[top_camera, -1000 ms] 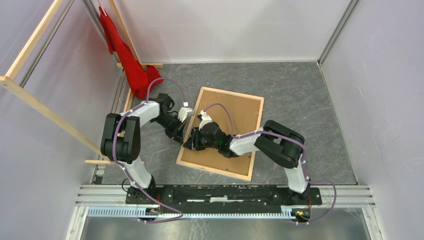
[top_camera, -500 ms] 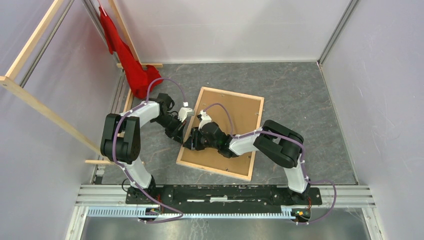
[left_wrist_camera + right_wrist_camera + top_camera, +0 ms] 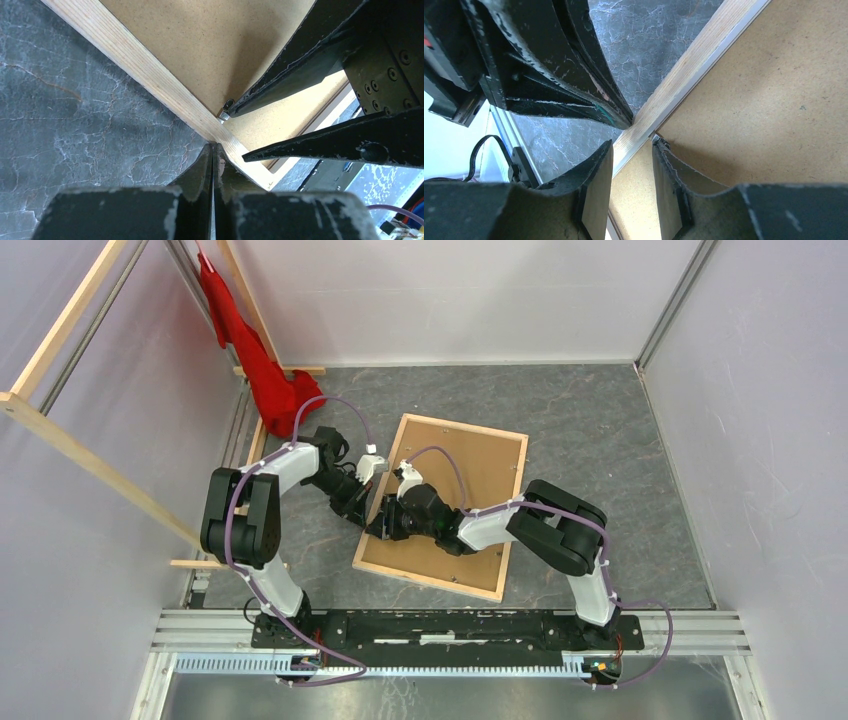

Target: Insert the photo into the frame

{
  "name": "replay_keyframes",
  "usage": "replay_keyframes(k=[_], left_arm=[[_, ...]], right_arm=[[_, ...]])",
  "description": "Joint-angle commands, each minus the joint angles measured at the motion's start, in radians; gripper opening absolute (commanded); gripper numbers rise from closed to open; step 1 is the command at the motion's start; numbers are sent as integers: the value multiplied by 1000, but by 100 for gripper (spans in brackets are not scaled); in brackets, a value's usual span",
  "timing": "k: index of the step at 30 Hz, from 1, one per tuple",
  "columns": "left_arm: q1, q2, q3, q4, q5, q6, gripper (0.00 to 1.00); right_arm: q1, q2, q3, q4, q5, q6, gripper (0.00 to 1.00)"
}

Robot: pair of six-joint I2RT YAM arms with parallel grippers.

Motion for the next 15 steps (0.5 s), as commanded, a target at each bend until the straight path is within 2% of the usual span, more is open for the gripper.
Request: replay_keyframes(k=[1, 7, 11, 15], left_arm=[[-1, -28, 9, 2, -44, 42, 5], [8, -39, 42, -44, -63, 76, 8], [17, -49, 58, -70, -98, 120, 13], [18, -47, 48, -63, -123, 127, 15]], right_arm=[[-8, -20, 16, 2, 31, -25, 42], [-52, -116, -47, 44, -6, -13, 46], [-118, -293, -167, 31, 3, -33, 60], [-241, -488, -304, -19, 25, -59, 72]])
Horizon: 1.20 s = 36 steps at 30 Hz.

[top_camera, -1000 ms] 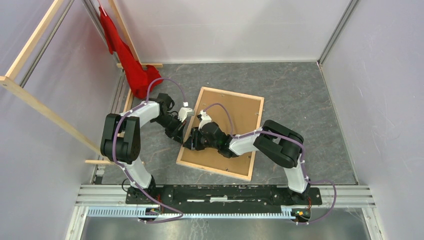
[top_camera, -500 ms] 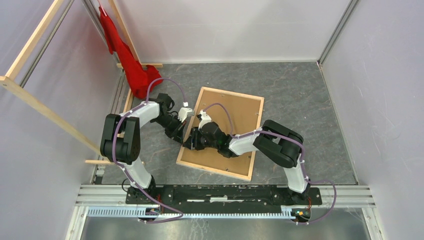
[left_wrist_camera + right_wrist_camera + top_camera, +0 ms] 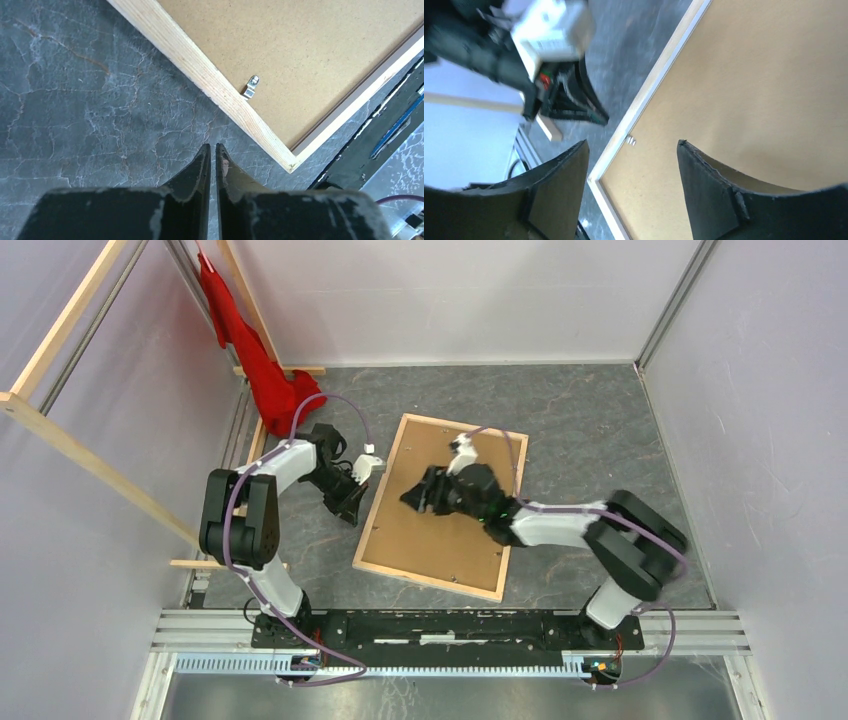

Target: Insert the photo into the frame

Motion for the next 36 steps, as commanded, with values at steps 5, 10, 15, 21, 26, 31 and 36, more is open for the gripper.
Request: replay_keyframes(k=[5, 10, 15, 21, 26, 31, 36], left_arm=[[-5, -36, -36, 43, -72, 43, 16], [-42, -39, -71, 70, -101, 30, 17], [-96, -68, -109, 92, -130, 18, 17], [-209, -74, -150, 130, -169, -29, 16], [-326, -71, -138, 140, -151, -76, 15], [-435, -33, -102, 147, -117, -99, 15], [-466, -10, -49, 118, -69, -120, 17]], right_arm=[[-318, -407, -187, -227, 148, -105, 86], [-541, -465, -183, -363, 199, -196, 94], [-646, -305, -121, -362, 89, -235, 96], [-659, -27, 41, -344, -124, -215, 94], [-625, 119, 194, -323, -204, -180, 91], [-563, 173, 300, -358, -206, -192, 90], [-565, 84, 207, -350, -115, -201, 89]])
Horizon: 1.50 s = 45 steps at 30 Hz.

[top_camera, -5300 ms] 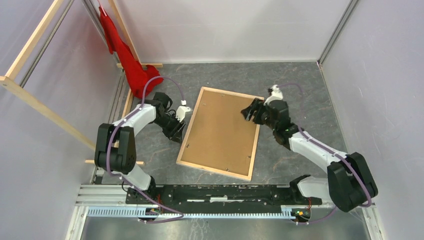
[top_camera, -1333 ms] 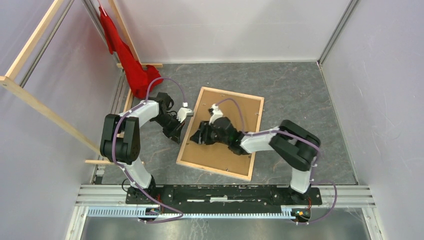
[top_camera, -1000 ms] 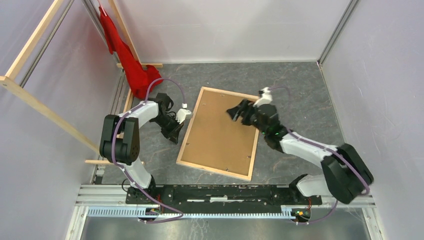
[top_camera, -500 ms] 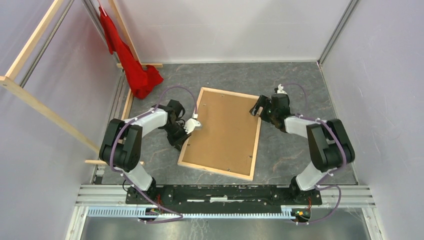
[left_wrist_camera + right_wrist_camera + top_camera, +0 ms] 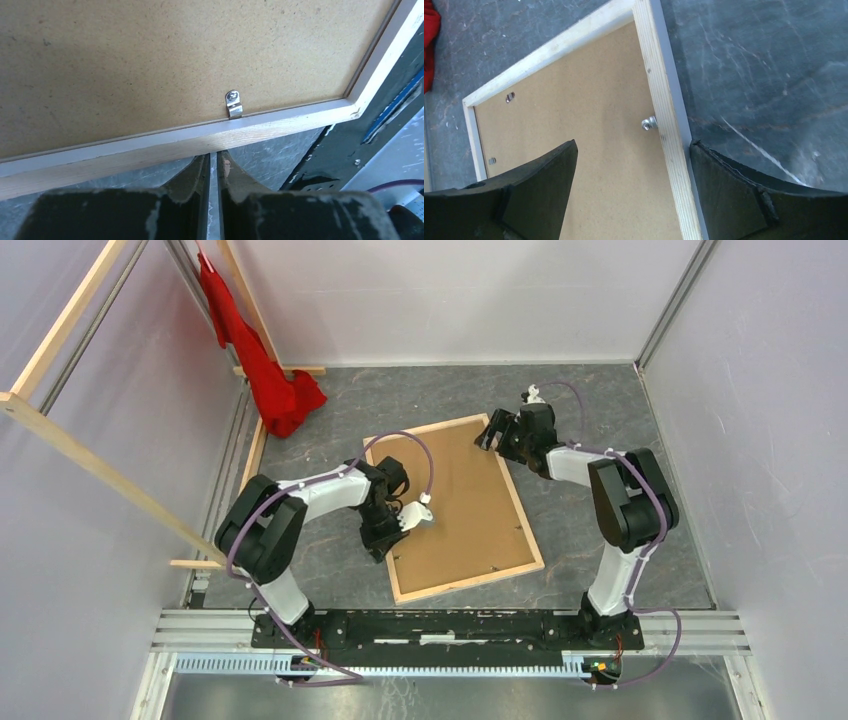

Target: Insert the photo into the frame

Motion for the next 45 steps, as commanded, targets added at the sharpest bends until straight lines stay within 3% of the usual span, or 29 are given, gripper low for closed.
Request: replay_keyframes(k=[1, 4, 8, 12, 17, 21, 25, 33, 45], left_arm=[[-15, 6, 60, 72, 95, -31, 19], [41, -74, 64, 25, 93, 16, 26], [238, -124, 129, -34, 105, 77, 44], [401, -48, 237, 35, 63, -3, 45], [498, 121, 372, 188, 23, -220, 42], [507, 239, 461, 230, 46, -309, 37], [505, 314, 519, 279, -31, -358, 32], [469, 332, 490, 284, 46, -339, 32], [374, 377, 497, 299, 93, -342, 30]], right_arm=[[21, -118, -82, -8, 4, 7, 88], [1, -234, -199, -10, 64, -1, 86], [-8, -384, -350, 13, 125, 1, 85], [-6, -477, -375, 10, 144, -17, 84], [16, -482, -308, 55, 88, -39, 80], [57, -405, -241, 105, 5, -30, 72], [126, -299, -165, 149, -30, -27, 68], [276, -30, 49, 228, -86, -47, 66], [301, 195, 204, 329, -190, -53, 65]])
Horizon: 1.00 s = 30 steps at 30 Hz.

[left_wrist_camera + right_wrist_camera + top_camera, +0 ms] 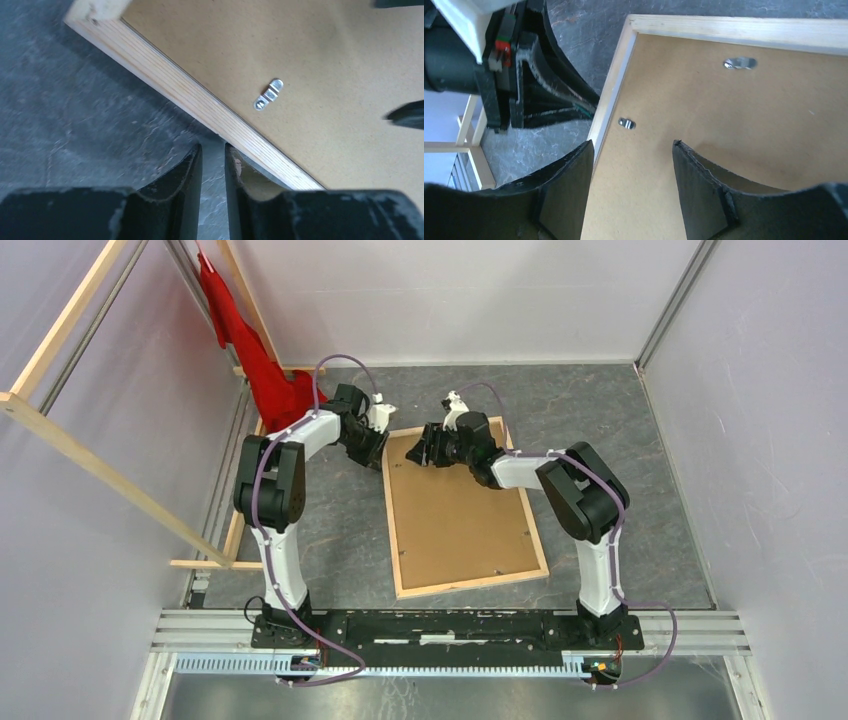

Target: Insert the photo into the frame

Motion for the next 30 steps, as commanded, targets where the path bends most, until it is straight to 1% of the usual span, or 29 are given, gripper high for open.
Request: replay_keyframes(k=[1, 5, 9, 14, 16, 21, 30], left_arm=[[-22, 38, 23, 19, 77, -43, 30], [-21, 53, 44, -5, 110, -41, 29], [-16, 50, 51, -9, 120, -43, 27], [-6, 54, 52, -9, 119, -50, 24], [-6, 54, 48, -7, 121, -55, 23], [-6, 47, 35, 6, 117, -64, 22], [-6, 45, 22, 20, 103, -66, 22]], right_arm=[[1, 53, 92, 95, -59, -30, 65], [1, 121, 161, 96, -89, -54, 64], [1, 180, 225, 85, -115, -72, 61], [1, 214, 234, 89, -122, -66, 51], [0, 227, 235, 90, -126, -58, 44], [1, 242, 235, 88, -130, -50, 36], [13, 243, 219, 90, -145, -49, 36]])
